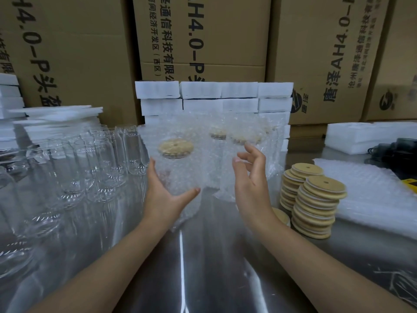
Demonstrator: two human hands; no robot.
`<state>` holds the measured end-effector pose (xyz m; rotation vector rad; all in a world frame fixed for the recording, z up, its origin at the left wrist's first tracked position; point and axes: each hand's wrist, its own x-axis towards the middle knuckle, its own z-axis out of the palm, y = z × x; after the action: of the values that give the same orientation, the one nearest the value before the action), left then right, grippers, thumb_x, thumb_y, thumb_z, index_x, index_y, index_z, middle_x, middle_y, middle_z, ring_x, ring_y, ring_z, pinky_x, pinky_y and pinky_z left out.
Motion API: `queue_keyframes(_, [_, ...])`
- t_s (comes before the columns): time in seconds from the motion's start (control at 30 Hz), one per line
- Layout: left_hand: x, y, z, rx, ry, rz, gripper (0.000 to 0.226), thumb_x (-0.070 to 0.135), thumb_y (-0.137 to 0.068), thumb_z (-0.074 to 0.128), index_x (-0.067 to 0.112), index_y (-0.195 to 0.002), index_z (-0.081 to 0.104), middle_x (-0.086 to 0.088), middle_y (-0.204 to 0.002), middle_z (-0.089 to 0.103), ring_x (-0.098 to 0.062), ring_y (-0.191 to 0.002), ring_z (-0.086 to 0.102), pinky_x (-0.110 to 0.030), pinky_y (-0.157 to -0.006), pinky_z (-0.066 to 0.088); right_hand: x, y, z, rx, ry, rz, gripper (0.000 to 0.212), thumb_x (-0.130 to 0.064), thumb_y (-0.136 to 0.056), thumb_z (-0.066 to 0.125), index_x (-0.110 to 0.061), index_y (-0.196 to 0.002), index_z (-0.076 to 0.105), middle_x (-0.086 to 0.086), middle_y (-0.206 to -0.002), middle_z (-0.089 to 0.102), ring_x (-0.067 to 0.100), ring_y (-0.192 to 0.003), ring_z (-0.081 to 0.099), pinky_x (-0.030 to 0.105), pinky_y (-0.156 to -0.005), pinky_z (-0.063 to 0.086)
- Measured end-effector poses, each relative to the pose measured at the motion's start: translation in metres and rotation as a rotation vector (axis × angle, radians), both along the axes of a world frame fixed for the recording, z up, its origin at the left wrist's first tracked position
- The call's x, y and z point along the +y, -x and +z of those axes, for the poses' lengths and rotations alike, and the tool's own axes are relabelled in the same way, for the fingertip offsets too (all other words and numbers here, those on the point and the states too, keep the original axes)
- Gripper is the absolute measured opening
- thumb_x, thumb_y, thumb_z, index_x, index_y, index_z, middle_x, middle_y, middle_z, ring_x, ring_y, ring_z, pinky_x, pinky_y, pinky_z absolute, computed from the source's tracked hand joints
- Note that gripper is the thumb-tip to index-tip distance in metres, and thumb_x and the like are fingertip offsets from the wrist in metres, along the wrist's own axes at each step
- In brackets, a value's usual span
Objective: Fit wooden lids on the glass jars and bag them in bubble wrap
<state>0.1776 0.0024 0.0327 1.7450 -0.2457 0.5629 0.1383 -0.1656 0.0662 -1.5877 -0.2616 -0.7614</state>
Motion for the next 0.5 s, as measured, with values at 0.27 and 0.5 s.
queue_keyframes(0.27, [-0.01, 0.012, 0.003, -0.008, -0.117, -0.186, 0.115, 0.032, -0.063, 0.089, 0.026, -0.152, 0.016, 0.003, -0.152, 0.037, -0.006, -0.137, 0.038, -0.027, -0.113, 0.033, 0.013, 0.011, -0.011, 0.003, 0.465, -0.087, 0.064, -0.035, -0.078, 0.073, -0.034, -0.127, 0.032, -0.021, -0.126, 0.031, -0.003, -0.102, 0.044, 0.027, -0.08, 0.051])
queue_keyframes(0.5, [0.005, 0.003, 0.001, 0.074, -0.222, -0.243, 0.098, 0.02, -0.068, 0.079, 0.028, -0.15, 0.026, 0.003, -0.143, 0.037, -0.013, -0.13, 0.045, -0.008, -0.081, 0.047, 0.013, 0.008, -0.013, -0.007, 0.579, -0.122, 0.072, -0.022, -0.082, 0.072, -0.022, -0.139, 0.028, -0.007, -0.144, 0.015, 0.005, -0.124, 0.035, 0.026, -0.094, 0.047])
